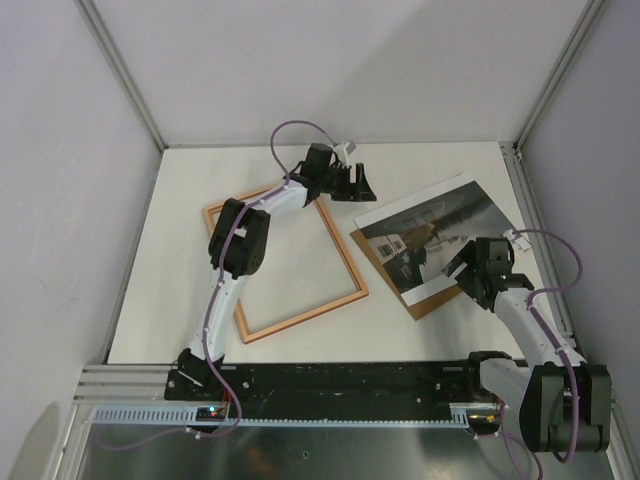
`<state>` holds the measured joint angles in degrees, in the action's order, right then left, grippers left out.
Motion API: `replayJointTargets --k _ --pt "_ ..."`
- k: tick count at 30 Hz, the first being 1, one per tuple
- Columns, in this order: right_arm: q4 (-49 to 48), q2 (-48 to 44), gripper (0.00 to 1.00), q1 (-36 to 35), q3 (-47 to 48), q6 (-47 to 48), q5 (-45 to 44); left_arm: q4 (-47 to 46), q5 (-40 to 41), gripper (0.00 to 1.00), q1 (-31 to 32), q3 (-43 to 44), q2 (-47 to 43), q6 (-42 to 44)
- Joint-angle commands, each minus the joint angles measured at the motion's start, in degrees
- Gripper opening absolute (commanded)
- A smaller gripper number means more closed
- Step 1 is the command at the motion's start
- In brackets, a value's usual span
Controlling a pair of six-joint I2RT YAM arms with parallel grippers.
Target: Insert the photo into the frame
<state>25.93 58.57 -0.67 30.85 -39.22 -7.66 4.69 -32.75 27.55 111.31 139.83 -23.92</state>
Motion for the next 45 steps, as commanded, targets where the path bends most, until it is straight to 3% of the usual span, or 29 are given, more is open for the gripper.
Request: replayJointTargets --k 1,16,37,45 --pt "-5.2 -1.9 0.96 2.1 -2.1 -2.3 0.6 -0.6 -2.7 0.84 0.7 4.0 1.2 0.3" --pt "-16.8 0.7 0.99 7.1 -5.4 -2.3 6.9 4.4 2.8 0.84 2.7 4.6 4.8 -0.3" --pt "-27.6 15.6 0.99 11.3 -0.8 0.9 15.1 19.0 -5.6 0.77 2.7 6.1 6.1 3.7" --pt "-28.6 20.5 0.99 11.8 2.2 2.3 17.7 19.7 -8.3 0.68 1.6 6.0 5.2 1.6"
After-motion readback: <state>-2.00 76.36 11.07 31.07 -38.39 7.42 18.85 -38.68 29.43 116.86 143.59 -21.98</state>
